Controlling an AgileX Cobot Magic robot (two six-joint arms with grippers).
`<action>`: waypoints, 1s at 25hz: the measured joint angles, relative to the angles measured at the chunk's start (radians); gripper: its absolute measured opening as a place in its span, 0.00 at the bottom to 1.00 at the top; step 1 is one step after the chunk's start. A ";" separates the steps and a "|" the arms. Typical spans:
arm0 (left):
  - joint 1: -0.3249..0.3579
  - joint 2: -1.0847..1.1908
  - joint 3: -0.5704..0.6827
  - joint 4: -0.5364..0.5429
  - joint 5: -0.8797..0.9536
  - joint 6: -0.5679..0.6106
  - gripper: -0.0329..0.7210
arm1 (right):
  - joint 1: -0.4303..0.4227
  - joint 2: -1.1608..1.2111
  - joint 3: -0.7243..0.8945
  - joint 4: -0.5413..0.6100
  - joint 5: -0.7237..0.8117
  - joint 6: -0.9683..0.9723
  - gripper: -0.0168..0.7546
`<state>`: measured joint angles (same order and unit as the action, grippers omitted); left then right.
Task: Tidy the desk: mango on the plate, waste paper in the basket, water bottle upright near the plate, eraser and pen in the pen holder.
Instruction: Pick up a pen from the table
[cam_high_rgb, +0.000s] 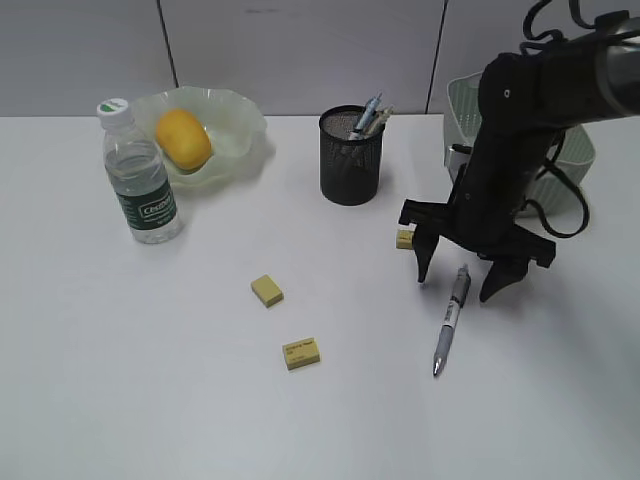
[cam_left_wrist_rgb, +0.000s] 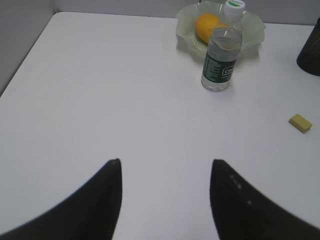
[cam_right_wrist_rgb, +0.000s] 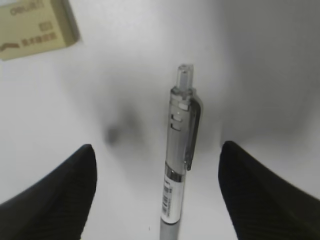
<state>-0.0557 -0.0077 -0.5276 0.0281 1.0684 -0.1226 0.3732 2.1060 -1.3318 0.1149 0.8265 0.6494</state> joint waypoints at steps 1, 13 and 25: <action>0.000 0.000 0.000 0.000 0.000 0.000 0.61 | 0.000 0.005 0.000 -0.003 0.001 0.001 0.79; 0.000 0.000 0.000 0.000 0.000 0.000 0.60 | 0.000 0.035 -0.001 -0.019 0.016 0.005 0.76; 0.000 0.000 0.000 0.000 0.000 0.000 0.57 | 0.000 0.042 -0.007 -0.024 0.011 0.006 0.45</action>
<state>-0.0557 -0.0077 -0.5276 0.0281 1.0684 -0.1226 0.3732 2.1476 -1.3391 0.0911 0.8377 0.6558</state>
